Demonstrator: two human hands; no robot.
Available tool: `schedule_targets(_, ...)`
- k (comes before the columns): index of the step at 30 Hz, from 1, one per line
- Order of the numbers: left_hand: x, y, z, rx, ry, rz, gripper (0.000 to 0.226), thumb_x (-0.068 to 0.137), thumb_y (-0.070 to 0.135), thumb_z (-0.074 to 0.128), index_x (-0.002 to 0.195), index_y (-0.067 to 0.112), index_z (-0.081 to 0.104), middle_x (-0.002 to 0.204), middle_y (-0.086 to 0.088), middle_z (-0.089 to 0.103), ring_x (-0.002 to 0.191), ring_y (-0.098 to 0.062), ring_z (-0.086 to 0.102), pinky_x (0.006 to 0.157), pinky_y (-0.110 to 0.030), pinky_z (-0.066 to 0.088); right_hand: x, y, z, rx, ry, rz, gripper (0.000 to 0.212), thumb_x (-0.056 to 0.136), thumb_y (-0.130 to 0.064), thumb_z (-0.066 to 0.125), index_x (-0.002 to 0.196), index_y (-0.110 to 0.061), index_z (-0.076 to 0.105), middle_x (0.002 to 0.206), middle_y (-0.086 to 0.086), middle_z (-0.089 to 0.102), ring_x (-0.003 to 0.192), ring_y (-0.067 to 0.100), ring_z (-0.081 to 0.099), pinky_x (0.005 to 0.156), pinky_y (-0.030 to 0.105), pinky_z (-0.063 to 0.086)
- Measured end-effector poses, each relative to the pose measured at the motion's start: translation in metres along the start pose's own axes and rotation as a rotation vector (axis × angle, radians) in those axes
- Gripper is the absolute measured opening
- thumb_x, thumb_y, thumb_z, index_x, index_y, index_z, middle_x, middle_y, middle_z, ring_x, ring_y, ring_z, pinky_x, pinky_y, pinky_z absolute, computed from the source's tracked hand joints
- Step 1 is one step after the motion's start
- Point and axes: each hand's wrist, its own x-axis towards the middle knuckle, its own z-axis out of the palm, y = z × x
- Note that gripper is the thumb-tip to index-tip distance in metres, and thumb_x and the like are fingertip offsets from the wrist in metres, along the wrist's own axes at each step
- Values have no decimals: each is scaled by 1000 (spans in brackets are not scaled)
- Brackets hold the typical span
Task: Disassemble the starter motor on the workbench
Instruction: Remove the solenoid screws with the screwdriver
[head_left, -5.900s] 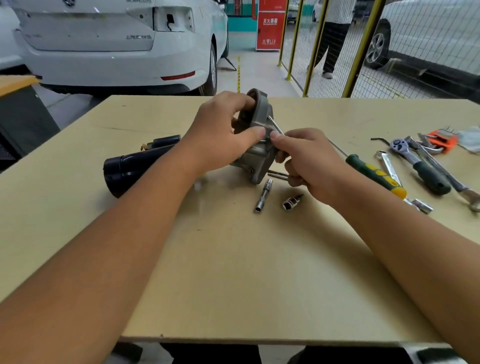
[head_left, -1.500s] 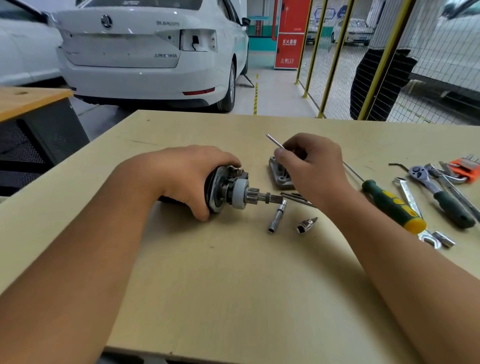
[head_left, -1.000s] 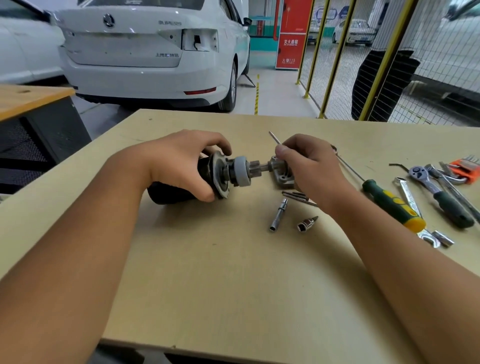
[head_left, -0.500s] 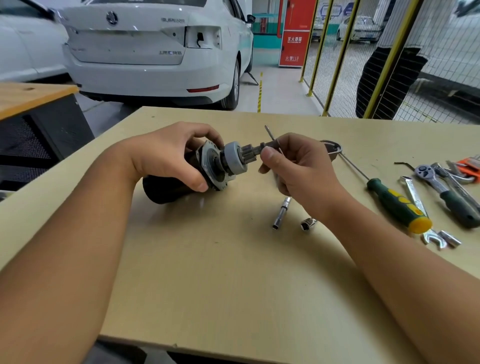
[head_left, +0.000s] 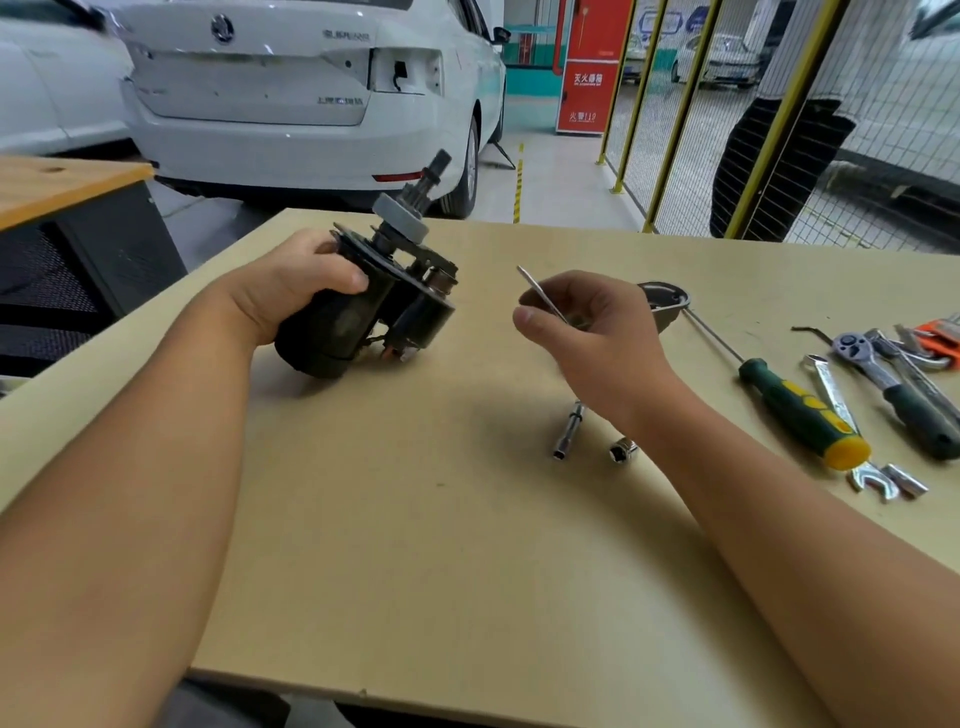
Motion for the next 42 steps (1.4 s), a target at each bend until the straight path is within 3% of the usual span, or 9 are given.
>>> schedule_targets(4,-3,5,2,99,61,-22,77,41,47,89,112,30,65,111,-3,74,103,-19,71,81,-34,55,1,2,1,-31,9,0,6,80,-30,73,82,-24,75,75,-5,72,69,10,63,63,26,43)
schedule_targets(8,-4,9,9,112,89,34,59,51,24,89,106,23,70,98,1,78,97,-19,74,81,-34,57,1,2,-1,-32,15,10,8,78,-33,73,79,-25,74,70,-7,70,62,8,60,59,26,43)
schedule_targets(11,-7,14,22,122,1,141,52,55,9,82,106,11,72,96,-4,77,92,-19,73,83,-30,58,2,3,-4,51,35,20,19,75,-42,80,84,-26,75,64,-14,65,58,4,56,59,26,42)
schedule_targets(16,-2,22,65,-33,-149,289,46,59,-7,74,103,5,70,90,2,73,85,-14,68,76,-25,54,0,-3,-8,83,-35,-23,31,78,-43,80,105,-26,77,86,-15,74,70,-4,60,62,17,43)
schedule_targets(20,1,24,79,-102,-213,332,53,56,5,78,108,5,69,95,0,72,88,-16,66,78,-28,53,-2,-8,-14,132,-53,-87,20,83,-29,79,98,-17,77,75,-17,71,61,-4,59,59,11,42)
schedule_targets(27,-2,24,77,-138,-233,317,47,59,10,77,104,21,75,96,5,74,90,-13,67,79,-25,53,0,-7,-18,25,-37,-57,26,77,-45,82,87,-22,76,68,-19,67,59,-1,54,59,22,42)
schedule_targets(33,-2,25,76,-88,-211,288,53,58,12,77,110,8,69,98,-4,71,94,-20,65,83,-31,54,-4,-5,-12,38,-4,-54,25,82,-44,78,89,-21,73,62,-21,62,57,1,52,64,26,39)
schedule_targets(38,-3,26,73,-38,-215,263,54,59,14,78,110,2,66,97,-6,69,92,-20,64,82,-33,54,-8,-9,-12,6,9,-82,19,86,-38,76,90,-20,72,74,-15,66,68,5,58,68,25,43)
schedule_targets(42,-5,28,71,-56,-215,253,69,62,8,78,128,11,60,109,-1,70,102,-17,66,88,-28,54,-12,-13,-9,-47,49,-112,23,87,-38,76,93,-17,72,86,-4,70,82,13,63,71,28,48)
